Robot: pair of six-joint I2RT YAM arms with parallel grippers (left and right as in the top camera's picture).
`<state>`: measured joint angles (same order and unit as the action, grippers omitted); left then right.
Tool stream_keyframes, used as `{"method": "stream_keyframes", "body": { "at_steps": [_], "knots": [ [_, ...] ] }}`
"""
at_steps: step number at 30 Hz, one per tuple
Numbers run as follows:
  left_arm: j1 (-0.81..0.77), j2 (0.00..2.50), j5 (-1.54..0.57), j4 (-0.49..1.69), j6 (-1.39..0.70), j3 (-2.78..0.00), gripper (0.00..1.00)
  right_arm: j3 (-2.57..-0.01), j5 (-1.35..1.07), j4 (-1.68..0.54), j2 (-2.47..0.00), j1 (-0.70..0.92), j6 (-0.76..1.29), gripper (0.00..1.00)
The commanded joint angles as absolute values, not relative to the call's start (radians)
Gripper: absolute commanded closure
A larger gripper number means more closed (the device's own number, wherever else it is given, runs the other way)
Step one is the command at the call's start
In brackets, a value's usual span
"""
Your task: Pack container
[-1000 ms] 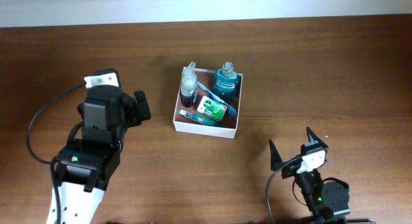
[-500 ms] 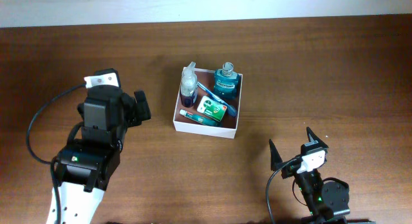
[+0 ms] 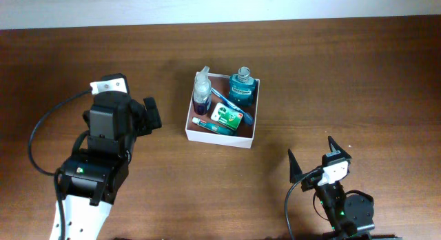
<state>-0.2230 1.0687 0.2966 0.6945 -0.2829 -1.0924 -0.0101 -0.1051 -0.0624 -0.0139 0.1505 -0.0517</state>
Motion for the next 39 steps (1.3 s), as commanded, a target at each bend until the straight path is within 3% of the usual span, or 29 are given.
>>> {"method": "stream_keyframes", "body": {
  "at_steps": [1, 13, 28, 35, 39],
  "knots": [
    [-0.220, 1.066, 0.311, 0.694, -0.271, -1.100, 0.01, -0.006, -0.093, -0.069, -0.004, 0.156, -0.044, 0.02],
    [-0.220, 0.855, 0.311, 0.734, -0.271, -1.058, 0.01, -0.006, -0.093, -0.069, -0.004, 0.156, -0.044, 0.02],
    [-0.109, 0.391, 0.295, 0.730, -0.275, -0.723, 0.01, -0.006, -0.093, -0.070, -0.004, 0.156, -0.044, 0.01],
    [-0.061, 0.261, 0.276, 0.649, -0.276, -0.540, 0.01, -0.006, -0.093, -0.069, -0.004, 0.156, -0.044, 0.01],
    [-0.061, 0.197, 0.276, 0.499, -0.276, -0.419, 0.01, -0.006, -0.093, -0.069, -0.004, 0.156, -0.044, 0.02]
  ]
}}
